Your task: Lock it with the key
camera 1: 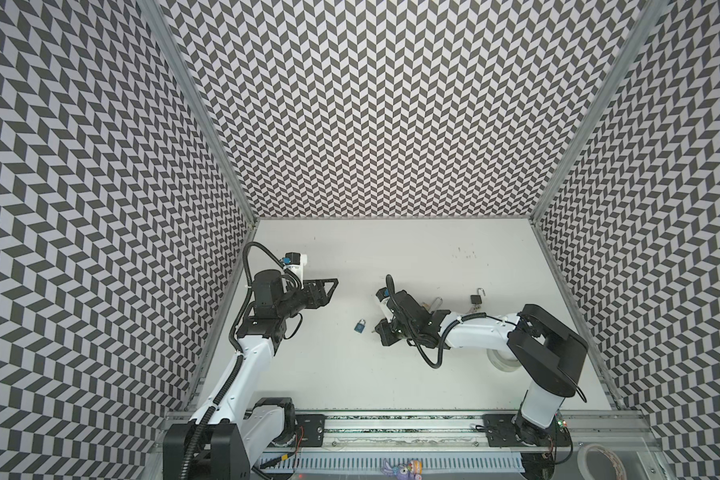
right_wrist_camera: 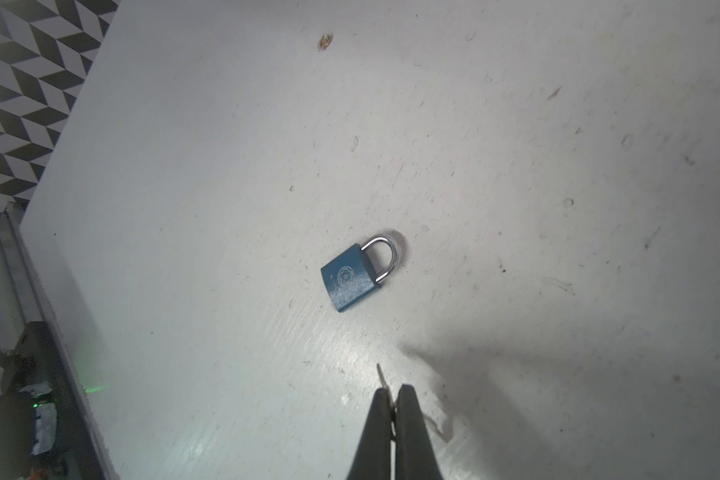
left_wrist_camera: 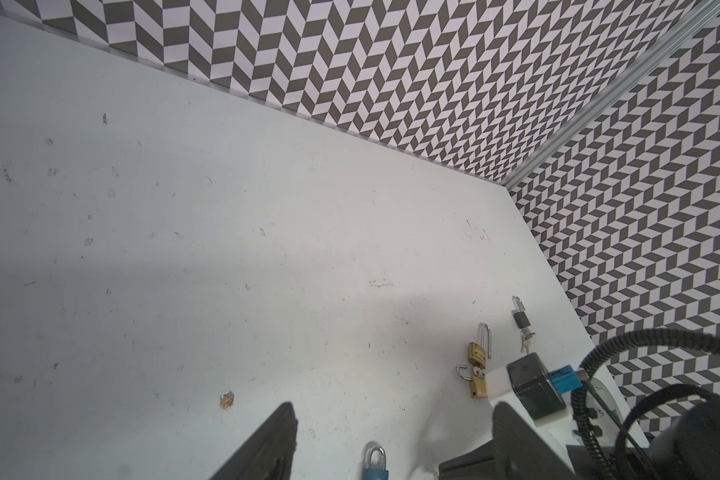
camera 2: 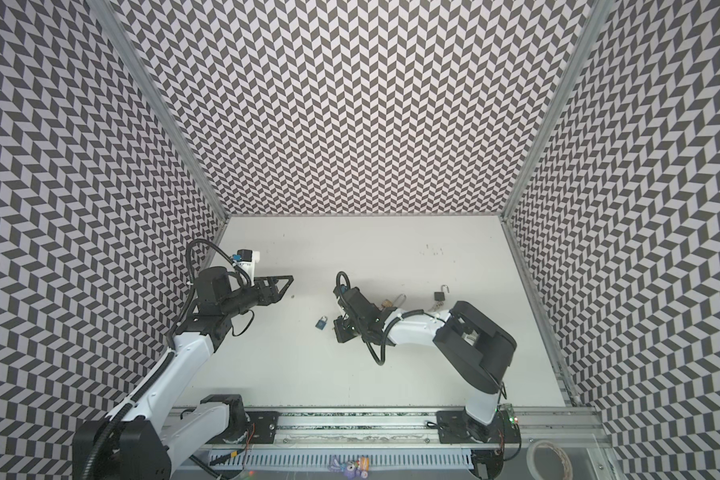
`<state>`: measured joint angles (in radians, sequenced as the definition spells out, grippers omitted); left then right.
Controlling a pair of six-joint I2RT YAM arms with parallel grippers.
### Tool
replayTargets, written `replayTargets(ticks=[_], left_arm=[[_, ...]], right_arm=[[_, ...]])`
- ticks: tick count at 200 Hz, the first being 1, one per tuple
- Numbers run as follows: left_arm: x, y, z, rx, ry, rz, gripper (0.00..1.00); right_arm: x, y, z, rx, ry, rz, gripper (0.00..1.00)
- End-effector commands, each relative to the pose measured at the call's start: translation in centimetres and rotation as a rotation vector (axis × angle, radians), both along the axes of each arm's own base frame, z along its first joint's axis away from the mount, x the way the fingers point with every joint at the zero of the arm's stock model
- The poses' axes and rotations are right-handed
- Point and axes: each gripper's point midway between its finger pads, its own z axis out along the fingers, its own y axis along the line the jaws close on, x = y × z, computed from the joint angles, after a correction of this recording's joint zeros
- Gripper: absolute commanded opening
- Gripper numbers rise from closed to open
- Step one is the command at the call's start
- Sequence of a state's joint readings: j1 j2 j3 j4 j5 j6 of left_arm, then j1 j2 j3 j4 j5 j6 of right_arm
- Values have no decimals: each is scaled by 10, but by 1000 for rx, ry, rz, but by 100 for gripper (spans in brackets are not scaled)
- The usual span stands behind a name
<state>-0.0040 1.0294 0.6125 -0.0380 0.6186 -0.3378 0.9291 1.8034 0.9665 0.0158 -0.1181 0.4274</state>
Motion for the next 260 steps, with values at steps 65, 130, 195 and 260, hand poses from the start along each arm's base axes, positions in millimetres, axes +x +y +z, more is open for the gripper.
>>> replayTargets(ticks=[65, 130, 195, 260], left_arm=[[3, 3, 4, -1, -21, 6, 75], [2, 5, 2, 10, -14, 16, 75], [3, 6, 4, 16, -17, 21, 75], [4, 6, 6, 23, -19, 20, 76]], right_arm=[[24, 23, -9, 0, -33, -23, 0], [33, 21, -13, -14, -46, -28, 0], [31, 11, -8, -7, -55, -58, 0], [34, 18, -1, 27, -59, -63, 1]])
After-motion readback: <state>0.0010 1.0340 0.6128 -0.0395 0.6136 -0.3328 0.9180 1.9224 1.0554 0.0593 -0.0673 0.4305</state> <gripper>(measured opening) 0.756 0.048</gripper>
